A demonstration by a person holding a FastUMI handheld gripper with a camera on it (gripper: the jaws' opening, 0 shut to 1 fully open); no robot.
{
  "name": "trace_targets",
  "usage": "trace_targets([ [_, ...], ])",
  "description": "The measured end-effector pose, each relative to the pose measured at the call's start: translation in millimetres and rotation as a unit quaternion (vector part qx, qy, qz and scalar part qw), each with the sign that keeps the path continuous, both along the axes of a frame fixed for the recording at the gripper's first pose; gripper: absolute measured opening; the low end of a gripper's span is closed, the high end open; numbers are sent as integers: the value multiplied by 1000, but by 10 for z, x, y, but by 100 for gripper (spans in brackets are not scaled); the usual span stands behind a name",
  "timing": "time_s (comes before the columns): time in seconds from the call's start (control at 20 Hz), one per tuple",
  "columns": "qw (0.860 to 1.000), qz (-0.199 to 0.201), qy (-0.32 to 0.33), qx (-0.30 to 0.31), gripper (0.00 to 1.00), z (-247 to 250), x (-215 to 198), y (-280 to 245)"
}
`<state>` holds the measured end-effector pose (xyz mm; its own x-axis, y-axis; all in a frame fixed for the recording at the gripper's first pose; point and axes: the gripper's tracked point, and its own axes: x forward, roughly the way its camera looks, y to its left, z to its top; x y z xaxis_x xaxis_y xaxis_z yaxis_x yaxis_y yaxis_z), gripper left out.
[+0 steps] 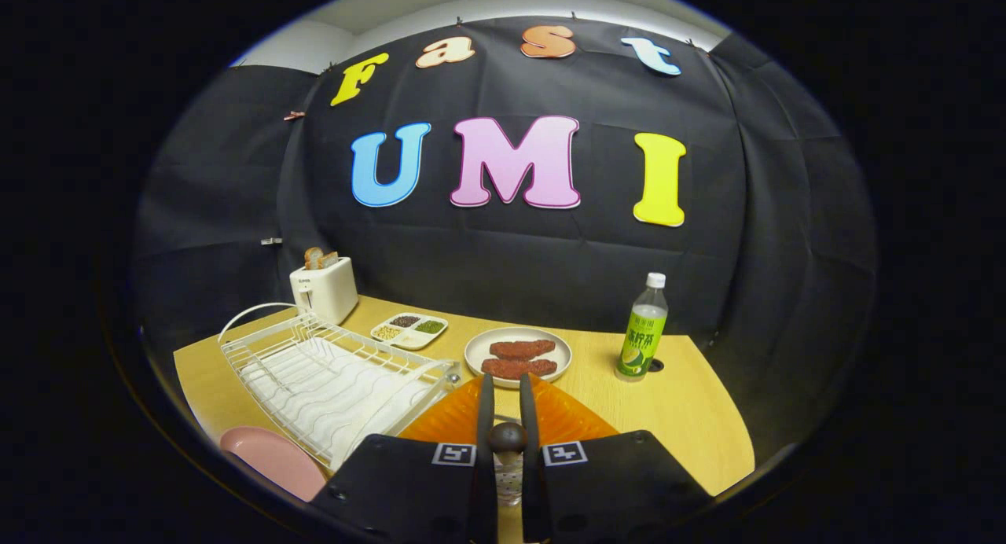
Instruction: Take the plate from the dish rack, then take the spoon from the basket and place it into the plate.
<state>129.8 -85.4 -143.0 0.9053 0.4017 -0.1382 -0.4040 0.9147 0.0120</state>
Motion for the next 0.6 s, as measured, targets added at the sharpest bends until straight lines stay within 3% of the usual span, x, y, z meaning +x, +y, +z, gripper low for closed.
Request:
trace_targets([
  [0.35,999,28,16,14,16,670,-435,337],
  [0.6,994,90,38,40,16,666,-1133,1108],
])
